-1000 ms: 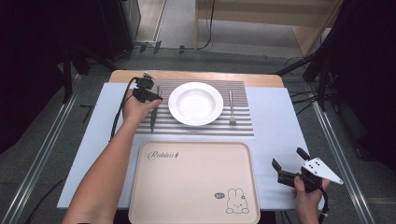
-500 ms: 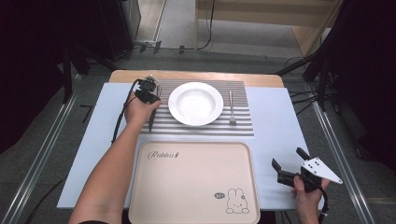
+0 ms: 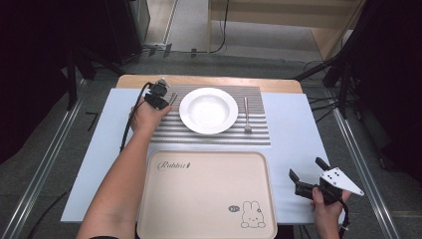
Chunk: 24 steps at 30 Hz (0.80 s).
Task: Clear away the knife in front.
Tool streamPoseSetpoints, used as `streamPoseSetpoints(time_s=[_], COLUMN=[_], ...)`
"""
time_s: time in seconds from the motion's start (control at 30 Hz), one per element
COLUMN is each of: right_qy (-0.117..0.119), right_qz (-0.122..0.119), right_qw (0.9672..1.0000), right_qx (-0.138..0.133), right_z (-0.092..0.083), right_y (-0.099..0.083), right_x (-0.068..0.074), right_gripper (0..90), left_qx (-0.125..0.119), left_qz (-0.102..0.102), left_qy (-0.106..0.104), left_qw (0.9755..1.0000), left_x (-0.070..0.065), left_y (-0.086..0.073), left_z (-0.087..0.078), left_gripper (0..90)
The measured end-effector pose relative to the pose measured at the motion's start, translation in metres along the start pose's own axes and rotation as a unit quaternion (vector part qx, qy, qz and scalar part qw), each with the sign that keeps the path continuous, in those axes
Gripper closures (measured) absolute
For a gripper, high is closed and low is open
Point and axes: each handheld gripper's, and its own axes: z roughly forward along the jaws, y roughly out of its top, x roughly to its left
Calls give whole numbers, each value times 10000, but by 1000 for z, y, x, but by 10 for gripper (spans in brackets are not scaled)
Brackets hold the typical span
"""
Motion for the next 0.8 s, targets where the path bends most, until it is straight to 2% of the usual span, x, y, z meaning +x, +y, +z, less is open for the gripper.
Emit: streamPoseSetpoints(time_s=[0.07, 0.1, 0.17, 0.2, 0.33, 0.47, 0.63, 0.7, 0.77, 0.8], right_qy=[-1, -1, -6, -11, -16, -10, -5, -12, -7, -1], right_qz=[-22, -22, -45, -49, -38, -38, -27, -63, -72, -64], right_qw=[10000, 10000, 10000, 10000, 10000, 10000, 10000, 10000, 10000, 10000], right_qx=[9, 9, 18, 18, 26, 33, 43, 51, 54, 40], right_z=[1, 1, 1, 1, 1, 1, 2, 2, 2, 2], right_y=[0, 0, 0, 0, 0, 0, 0, 0, 0, 0], right_x=[0, 0, 1, 1, 1, 1, 1, 1, 1, 1], right_gripper=[0, 0, 0, 0, 0, 0, 0, 0, 0, 0], left_qx=[0, 0, -29, -27, -40, -16, 12, 45, 91, 187], left_qz=[107, 107, 76, 139, 71, 54, -290, -375, -342, -147], left_qy=[-43, -43, -172, -168, -239, -168, -414, -435, -397, -229], left_qw=[9999, 9999, 9998, 9998, 9997, 9998, 9987, 9983, 9986, 9995], left_x=[1, 1, 5, 5, 7, 5, 13, 13, 12, 7], left_y=[0, 0, -1, 0, -1, 0, 0, 2, 3, 6], left_z=[0, 0, 0, 0, 0, 0, 0, 1, 1, 0], left_gripper=[794, 795, 797, 797, 798, 798, 798, 799, 799, 799])
